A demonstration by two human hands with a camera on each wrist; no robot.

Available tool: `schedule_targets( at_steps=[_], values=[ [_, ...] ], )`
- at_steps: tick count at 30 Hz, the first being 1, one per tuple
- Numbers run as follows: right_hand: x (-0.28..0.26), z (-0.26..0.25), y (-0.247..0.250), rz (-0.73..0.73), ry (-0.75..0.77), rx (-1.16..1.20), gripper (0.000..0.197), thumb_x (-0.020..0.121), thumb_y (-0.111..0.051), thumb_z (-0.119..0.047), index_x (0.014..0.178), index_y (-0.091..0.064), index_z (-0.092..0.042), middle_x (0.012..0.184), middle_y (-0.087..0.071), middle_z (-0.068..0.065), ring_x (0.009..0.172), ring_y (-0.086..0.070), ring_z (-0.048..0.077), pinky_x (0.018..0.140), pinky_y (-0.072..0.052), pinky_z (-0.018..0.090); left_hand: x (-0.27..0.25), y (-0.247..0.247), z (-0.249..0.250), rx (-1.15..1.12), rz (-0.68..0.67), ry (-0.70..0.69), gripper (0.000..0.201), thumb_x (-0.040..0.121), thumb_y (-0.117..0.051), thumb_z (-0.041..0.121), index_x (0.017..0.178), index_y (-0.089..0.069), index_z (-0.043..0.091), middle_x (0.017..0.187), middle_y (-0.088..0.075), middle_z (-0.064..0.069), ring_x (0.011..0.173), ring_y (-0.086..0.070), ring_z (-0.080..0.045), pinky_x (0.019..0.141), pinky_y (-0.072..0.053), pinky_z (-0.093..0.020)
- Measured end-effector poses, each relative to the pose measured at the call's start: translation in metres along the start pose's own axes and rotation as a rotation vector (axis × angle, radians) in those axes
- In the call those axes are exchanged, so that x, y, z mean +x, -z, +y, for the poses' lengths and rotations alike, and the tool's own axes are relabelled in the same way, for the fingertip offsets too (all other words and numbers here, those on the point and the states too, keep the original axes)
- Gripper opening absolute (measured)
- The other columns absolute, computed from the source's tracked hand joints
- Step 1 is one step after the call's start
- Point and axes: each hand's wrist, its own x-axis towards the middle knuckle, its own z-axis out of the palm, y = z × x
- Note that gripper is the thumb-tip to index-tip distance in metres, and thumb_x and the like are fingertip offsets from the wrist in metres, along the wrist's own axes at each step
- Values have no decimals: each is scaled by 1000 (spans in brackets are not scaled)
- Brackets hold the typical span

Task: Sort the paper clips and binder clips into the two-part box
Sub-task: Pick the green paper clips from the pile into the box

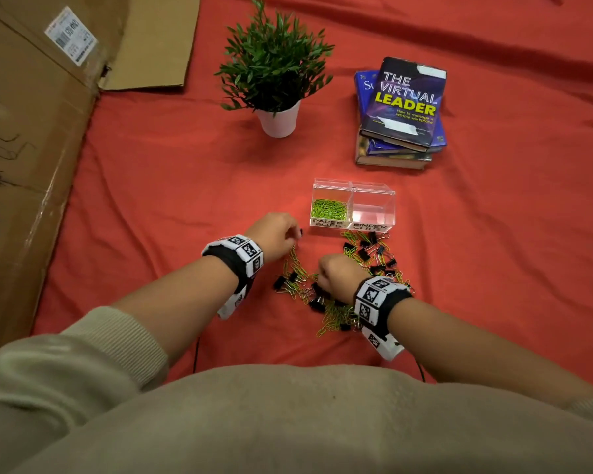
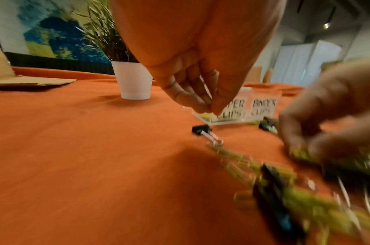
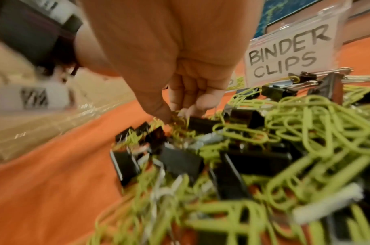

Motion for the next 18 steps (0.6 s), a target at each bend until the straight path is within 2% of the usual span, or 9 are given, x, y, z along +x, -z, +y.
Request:
schedule_targets(
  at_steps=[3, 5, 8, 11, 14, 16, 18],
  values=[
    [3, 5, 9, 7, -36, 145, 14, 91, -54, -18, 94, -63, -8, 91, -68, 8, 81, -64, 22, 73, -56, 34, -16, -13, -16, 82, -110, -19, 24, 85, -57, 8, 103, -70, 19, 106, -62, -2, 100, -60, -21, 85, -49, -31],
    [4, 6, 18, 4, -39, 199, 11, 90, -59, -19, 91, -66, -11, 89, -67, 4, 79, -63, 16, 72, -54, 27, -22, -19, -20, 115, -142, -48, 28, 86, -58, 10, 111, -67, 19, 109, -58, -3, 102, -58, -23, 84, -49, -33],
    [5, 7, 30, -9, -39, 258, 11, 88, -63, -20, 88, -68, -10, 87, -68, 3, 80, -63, 16, 73, -54, 26, -25, -26, -22, 161, -135, -56, 36, 85, -60, 11, 119, -63, 21, 112, -54, -2, 107, -55, -23, 85, -49, -35],
    [5, 9, 45, 20, -58, 363, 10, 88, -63, -20, 85, -67, -12, 83, -69, 3, 71, -63, 15, 62, -55, 25, -27, -31, -22, 210, -99, -45, 33, 87, -60, 17, 119, -61, 20, 115, -53, -2, 111, -53, -25, 85, -48, -36],
    [17, 13, 69, 183, -97, 412, 13, 90, -60, -17, 87, -67, -7, 78, -66, 3, 61, -57, 11, 49, -47, 15, -27, -33, -20, 219, -75, -40, 26, 87, -61, 20, 112, -63, 16, 113, -53, -4, 109, -54, -26, 84, -50, -37],
    [29, 16, 85, 304, -136, 348, 15, 90, -57, -13, 86, -66, -2, 79, -66, 10, 64, -58, 15, 55, -50, 20, -26, -35, -18, 216, -78, -24, 22, 87, -62, 21, 107, -63, 13, 112, -53, -6, 108, -54, -26, 83, -50, -38],
    [41, 17, 95, 341, -162, 246, 14, 88, -56, -11, 85, -65, -1, 81, -67, 13, 71, -61, 21, 65, -53, 30, -26, -37, -16, 205, -85, 3, 19, 87, -61, 22, 103, -62, 11, 111, -52, -7, 106, -55, -27, 81, -50, -38]
  ],
)
